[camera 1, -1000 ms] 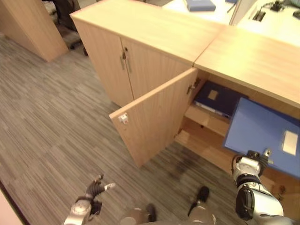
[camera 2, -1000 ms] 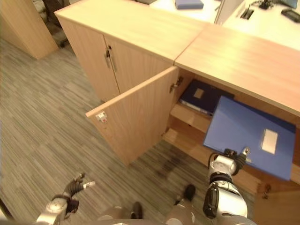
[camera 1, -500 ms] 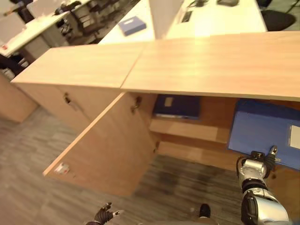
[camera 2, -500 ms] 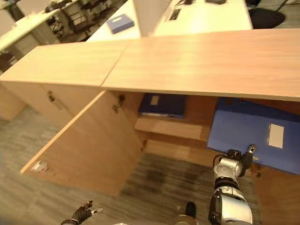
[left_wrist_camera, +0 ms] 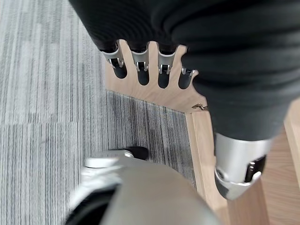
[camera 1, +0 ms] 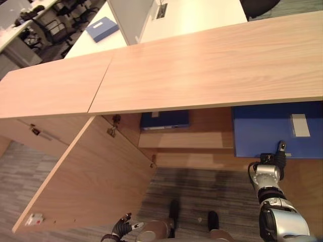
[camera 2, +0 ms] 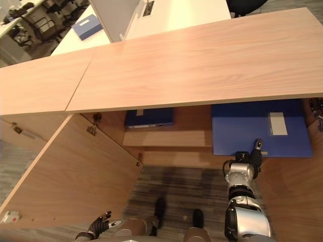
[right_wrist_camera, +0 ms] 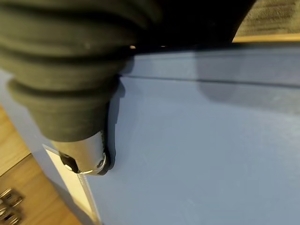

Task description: Put the empty folder in the office cabinet

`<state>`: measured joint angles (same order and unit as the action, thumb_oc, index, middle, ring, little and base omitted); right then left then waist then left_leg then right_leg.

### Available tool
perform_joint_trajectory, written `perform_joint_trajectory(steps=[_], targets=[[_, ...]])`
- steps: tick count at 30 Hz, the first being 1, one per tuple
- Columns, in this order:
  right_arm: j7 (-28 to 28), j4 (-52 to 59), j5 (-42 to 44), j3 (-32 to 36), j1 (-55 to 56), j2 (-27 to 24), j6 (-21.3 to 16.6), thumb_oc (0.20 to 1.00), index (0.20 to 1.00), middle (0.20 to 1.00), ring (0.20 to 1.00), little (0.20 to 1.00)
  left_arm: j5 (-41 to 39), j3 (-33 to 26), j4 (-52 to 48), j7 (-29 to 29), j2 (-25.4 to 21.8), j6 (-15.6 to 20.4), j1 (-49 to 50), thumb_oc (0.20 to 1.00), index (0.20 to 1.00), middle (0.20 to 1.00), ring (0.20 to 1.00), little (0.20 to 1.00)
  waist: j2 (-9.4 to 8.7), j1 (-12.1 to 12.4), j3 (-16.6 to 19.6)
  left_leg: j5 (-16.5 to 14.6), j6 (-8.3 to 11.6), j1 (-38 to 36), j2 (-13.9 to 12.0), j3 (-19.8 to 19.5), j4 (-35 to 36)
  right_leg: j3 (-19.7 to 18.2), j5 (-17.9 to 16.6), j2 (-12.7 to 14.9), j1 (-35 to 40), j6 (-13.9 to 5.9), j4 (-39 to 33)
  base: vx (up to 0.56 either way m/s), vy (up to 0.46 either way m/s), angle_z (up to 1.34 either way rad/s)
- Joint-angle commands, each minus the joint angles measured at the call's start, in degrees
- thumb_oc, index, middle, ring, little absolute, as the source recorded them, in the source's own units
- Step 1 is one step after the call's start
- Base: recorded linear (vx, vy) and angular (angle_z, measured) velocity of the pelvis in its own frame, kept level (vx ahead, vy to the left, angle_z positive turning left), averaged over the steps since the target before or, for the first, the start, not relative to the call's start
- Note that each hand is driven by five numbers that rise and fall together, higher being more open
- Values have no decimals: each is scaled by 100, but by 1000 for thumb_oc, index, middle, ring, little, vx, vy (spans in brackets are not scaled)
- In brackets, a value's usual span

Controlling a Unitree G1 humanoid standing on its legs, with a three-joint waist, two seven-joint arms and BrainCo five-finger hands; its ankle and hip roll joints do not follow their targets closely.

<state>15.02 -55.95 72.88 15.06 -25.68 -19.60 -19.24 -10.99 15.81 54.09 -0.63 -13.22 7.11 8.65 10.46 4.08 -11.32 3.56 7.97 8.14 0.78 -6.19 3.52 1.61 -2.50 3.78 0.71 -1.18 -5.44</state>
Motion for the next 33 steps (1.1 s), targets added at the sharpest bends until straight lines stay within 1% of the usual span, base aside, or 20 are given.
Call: perform_joint_trajectory(steps=[1, 2, 4, 5, 6, 8, 9, 10, 11, 12, 13, 16, 19, 22, 25, 26, 30, 31, 32, 33], targets=[[-427, 120, -377, -236, -386, -57, 77, 200, 200, 200, 200, 200, -170, -38, 65, 78, -238, 126, -34, 1000, 1000, 1000, 1000, 1000, -314, 342, 21, -279, -185, -15, -31, 242, -686, 369, 757, 210, 601, -571, 76, 141, 41, -74], [-449, 142, -438, -260, -291, -14, 129, 200, 200, 200, 200, 200, -118, -68, 121, 69, -230, 107, 0, 1000, 1000, 1000, 1000, 1000, -347, 335, 50, -271, -233, -133, -40, 260, -595, 363, 771, 213, 657, -565, 85, 263, 101, -58], [-576, 185, -385, -227, -36, 100, 202, 200, 200, 200, 200, 200, 49, -110, 262, 52, -264, 74, 9, 1000, 1000, 1000, 1000, 1000, -576, 289, 153, -267, -351, -436, 11, 442, -321, 415, 862, 296, 748, -613, 295, 290, 131, -8], [-602, 180, -376, -215, -4, 105, 210, 200, 200, 200, 200, 200, 91, -116, 246, 51, -298, 66, 10, 1000, 1000, 1000, 1000, 1000, -632, 308, 164, -268, -388, -492, 32, 495, -269, 419, 913, 328, 724, -636, 446, 182, 118, 13], [-604, 166, -370, -235, -36, 163, 213, 200, 200, 200, 200, 200, 95, -111, 177, 49, -394, 54, -55, 1000, 1000, 1000, 1000, 1000, -709, 327, 128, -328, -479, -557, 22, 578, -215, 458, 988, 354, 521, -714, 973, 94, 91, -2], [-579, 119, -362, -254, -182, 233, 249, 200, 200, 200, 200, 200, 74, -148, -140, 85, -528, 74, -16, 1000, 1000, 1000, 1000, 1000, -711, 388, 1, -415, -589, -663, -75, 656, -210, 627, 939, 353, -39, -982, 1938, 66, 96, -30], [-570, 83, -376, -231, -245, 274, 291, 200, 200, 200, 200, 200, 71, -164, -296, 84, -594, 83, 77, 1000, 1000, 1000, 1000, 1000, -650, 397, -104, -446, -646, -721, -151, 660, -230, 796, 769, 398, -320, -1174, 2458, 53, 71, -35], [-575, 69, -384, -226, -289, 303, 303, 200, 200, 200, 200, 200, 51, -183, -358, 82, -606, 84, 107, 1000, 1000, 1000, 1000, 1000, -622, 404, -142, -481, -661, -762, -173, 665, -236, 863, 673, 491, -458, -1249, 2627, 84, 25, -28], [-577, 46, -388, -224, -312, 319, 309, 200, 200, 200, 200, 200, 43, -187, -416, 80, -616, 89, 129, 1000, 1000, 1000, 1000, 1000, -619, 427, -150, -510, -660, -800, -181, 657, -227, 947, 622, 602, -479, -1253, 2585, 142, -73, 8], [-574, 26, -420, -231, -366, 267, 316, 200, 200, 200, 200, 200, 47, -182, -559, 55, -665, 122, 150, 1000, 1000, 1000, 1000, 1000, -620, 491, -160, -570, -633, -834, -213, 624, -225, 1078, 627, 804, -517, -1135, 2279, 445, -381, -3], [-532, 12, -398, -86, -485, -164, 243, 200, 200, 200, 200, 200, 11, -84, -960, -20, -819, 225, 164, 1000, 1000, 1000, 1000, 1000, -749, 490, -204, -925, -533, -885, -152, 282, -467, 626, 205, 1056, -610, -1102, 1079, 438, -393, 10], [-531, 44, -388, -34, -589, -306, 209, 200, 200, 200, 200, 200, 8, -76, -1068, -32, -843, 256, 183, 1000, 1000, 1000, 1000, 1000, -829, 554, -205, -1010, -522, -814, -67, 273, -567, 709, 24, 1153, -507, -1143, 890, 143, -149, 68], [-509, 22, -329, 33, -829, -567, 167, 200, 200, 200, 200, 200, -72, -54, -1151, -50, -834, 275, 269, 1000, 1000, 1000, 1000, 1000, -833, 642, -202, -992, -483, -691, -56, 250, -594, 882, -74, 1196, -523, -1169, 844, 28, -83, 38], [-523, -116, -198, 97, -1245, -1029, 105, 200, 200, 200, 200, 200, -215, -32, -1260, -154, -996, 304, 305, 1000, 1000, 1000, 1000, 1000, -689, 677, -249, -973, -404, -567, -100, 137, -629, 1018, 18, 1162, -552, -1133, 840, 45, -95, -1], [-529, -289, -113, 114, -1474, -1274, 76, 200, 200, 200, 200, 200, -267, 25, -1290, -192, -989, 316, 321, 1000, 1000, 1000, 1000, 1000, -595, 697, -279, -952, -356, -518, -143, 63, -622, 1064, 107, 1125, -603, -1086, 888, 10, -62, 10], [-503, -444, -29, 172, -1651, -1521, 60, 200, 200, 200, 200, 200, -283, 93, -1300, -227, -995, 322, 354, 1000, 1000, 1000, 1000, 1000, -518, 724, -300, -920, -311, -486, -182, -2, -605, 1098, 194, 1096, -621, -1043, 912, 35, -113, 19], [-504, -775, 109, 228, -1942, -2008, 55, 200, 200, 200, 200, 200, -323, 219, -1343, -327, -979, 337, 450, 1000, 1000, 1000, 1000, 1000, -311, 796, -299, -810, -211, -462, -259, -134, -496, 1217, 330, 1043, -640, -974, 948, 26, -91, 16], [-510, -794, 115, 224, -1954, -2033, 60, 200, 200, 200, 200, 200, -327, 230, -1348, -330, -975, 336, 445, 1000, 1000, 1000, 1000, 1000, -297, 795, -298, -803, -205, -461, -264, -145, -487, 1228, 336, 1040, -642, -970, 952, 5, -63, 25], [-527, -887, 117, 179, -2078, -2245, 66, 200, 200, 200, 200, 200, -314, 273, -1275, -393, -1010, 305, 435, 1000, 1000, 1000, 1000, 1000, -182, 801, -285, -748, -158, -448, -298, -192, -425, 1254, 398, 1026, -663, -950, 955, 9, -39, 24], [-535, -941, 114, 116, -2181, -2263, 62, 200, 200, 200, 200, 200, -285, 297, -954, -374, -1009, 252, 296, 1000, 1000, 1000, 1000, 1000, -137, 756, -254, -729, -140, -461, -323, -197, -390, 1259, 430, 1008, -675, -928, 960, 35, -66, 18]])
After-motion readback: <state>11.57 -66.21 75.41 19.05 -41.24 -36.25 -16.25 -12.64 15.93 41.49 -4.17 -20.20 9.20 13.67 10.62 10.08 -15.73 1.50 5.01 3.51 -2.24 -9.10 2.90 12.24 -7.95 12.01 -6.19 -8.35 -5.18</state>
